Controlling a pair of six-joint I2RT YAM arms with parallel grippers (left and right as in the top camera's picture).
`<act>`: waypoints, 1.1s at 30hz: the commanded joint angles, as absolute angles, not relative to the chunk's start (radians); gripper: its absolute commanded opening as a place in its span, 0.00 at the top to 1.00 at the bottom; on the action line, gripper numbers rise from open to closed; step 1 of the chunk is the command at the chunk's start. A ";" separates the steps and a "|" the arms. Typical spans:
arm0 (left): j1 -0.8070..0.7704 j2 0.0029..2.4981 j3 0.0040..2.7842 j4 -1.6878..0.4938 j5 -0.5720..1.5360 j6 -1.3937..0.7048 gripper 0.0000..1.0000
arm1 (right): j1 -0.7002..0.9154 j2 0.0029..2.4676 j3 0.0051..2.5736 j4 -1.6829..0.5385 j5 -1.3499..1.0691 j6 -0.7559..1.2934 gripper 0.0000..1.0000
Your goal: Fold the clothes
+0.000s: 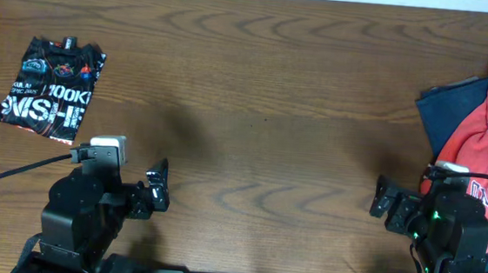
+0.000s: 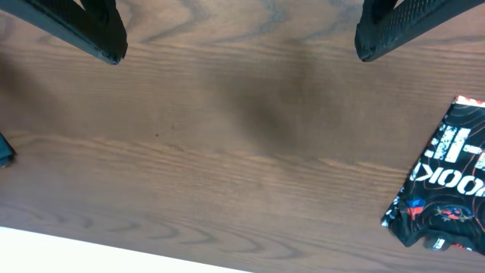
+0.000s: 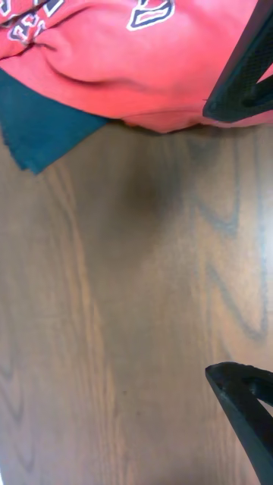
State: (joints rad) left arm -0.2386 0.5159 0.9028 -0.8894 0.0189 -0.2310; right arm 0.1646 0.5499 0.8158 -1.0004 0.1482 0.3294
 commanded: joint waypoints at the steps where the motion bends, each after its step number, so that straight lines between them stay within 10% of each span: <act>1: -0.244 0.515 0.897 -0.889 0.007 -0.218 0.02 | 0.156 0.548 0.808 -1.020 0.165 0.340 0.01; 12: -0.244 0.515 0.897 -0.889 0.007 -0.218 0.02 | 0.140 0.524 0.802 -1.044 0.165 0.326 0.01; 33: -0.244 0.515 0.897 -0.889 0.007 -0.218 0.02 | -0.012 0.032 0.212 -0.237 -0.081 0.021 0.01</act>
